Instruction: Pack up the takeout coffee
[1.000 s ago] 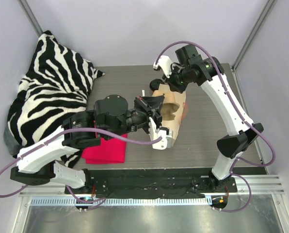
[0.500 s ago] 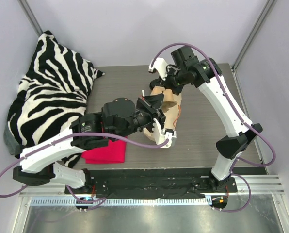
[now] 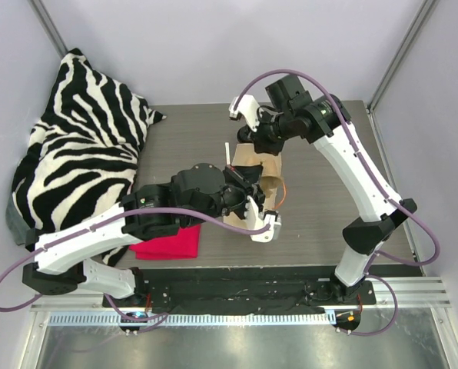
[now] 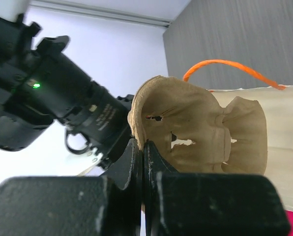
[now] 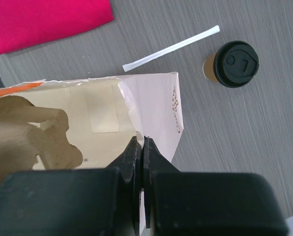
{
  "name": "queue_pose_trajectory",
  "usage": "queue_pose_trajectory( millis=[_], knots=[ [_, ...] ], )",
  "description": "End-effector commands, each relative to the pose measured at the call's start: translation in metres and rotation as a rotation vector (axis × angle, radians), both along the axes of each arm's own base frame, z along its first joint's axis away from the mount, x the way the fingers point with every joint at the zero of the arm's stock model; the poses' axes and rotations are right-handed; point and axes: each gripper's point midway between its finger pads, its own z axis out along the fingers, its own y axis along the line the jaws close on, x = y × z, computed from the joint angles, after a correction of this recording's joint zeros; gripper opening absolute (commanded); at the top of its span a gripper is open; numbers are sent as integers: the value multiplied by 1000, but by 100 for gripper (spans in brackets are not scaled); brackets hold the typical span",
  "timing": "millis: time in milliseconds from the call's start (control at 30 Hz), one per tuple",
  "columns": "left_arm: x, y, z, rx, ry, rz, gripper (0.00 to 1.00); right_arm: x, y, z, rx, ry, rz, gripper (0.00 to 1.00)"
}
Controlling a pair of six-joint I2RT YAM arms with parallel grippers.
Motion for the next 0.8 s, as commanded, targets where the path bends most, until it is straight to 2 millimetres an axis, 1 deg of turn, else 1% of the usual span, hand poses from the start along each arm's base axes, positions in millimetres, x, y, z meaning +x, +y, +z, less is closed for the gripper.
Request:
queue_pose_trajectory(
  millis=[0,67,100,167,200,233,367,500,600,667,700,767],
  knots=[
    [0,9,-5,-73,87,20,0,-21,3,37,105,-47,35,1],
    [2,11,-8,-91,112,26,0,-26,4,38,117,-44,54,1],
    [4,12,-18,-82,129,35,0,-32,4,38,128,-38,70,1],
    [5,11,-24,-85,143,36,0,-37,6,35,133,-26,87,1],
    [6,11,-30,-87,164,44,0,-40,7,36,141,-25,94,1],
    [7,11,-31,-94,175,47,0,-41,7,36,142,-22,93,1],
    [9,8,-42,-91,201,52,0,-49,12,36,163,4,114,1],
    [7,3,-57,-72,249,32,0,-57,16,35,176,27,138,1],
    [15,0,-72,-49,265,48,0,-60,18,33,179,45,141,1],
    [18,-1,-77,-59,300,59,0,-63,18,32,184,54,149,1],
    [25,0,-80,-62,314,76,0,-64,18,31,185,63,148,1],
    [28,0,-83,-60,323,75,0,-67,19,29,187,78,154,1]
  ],
)
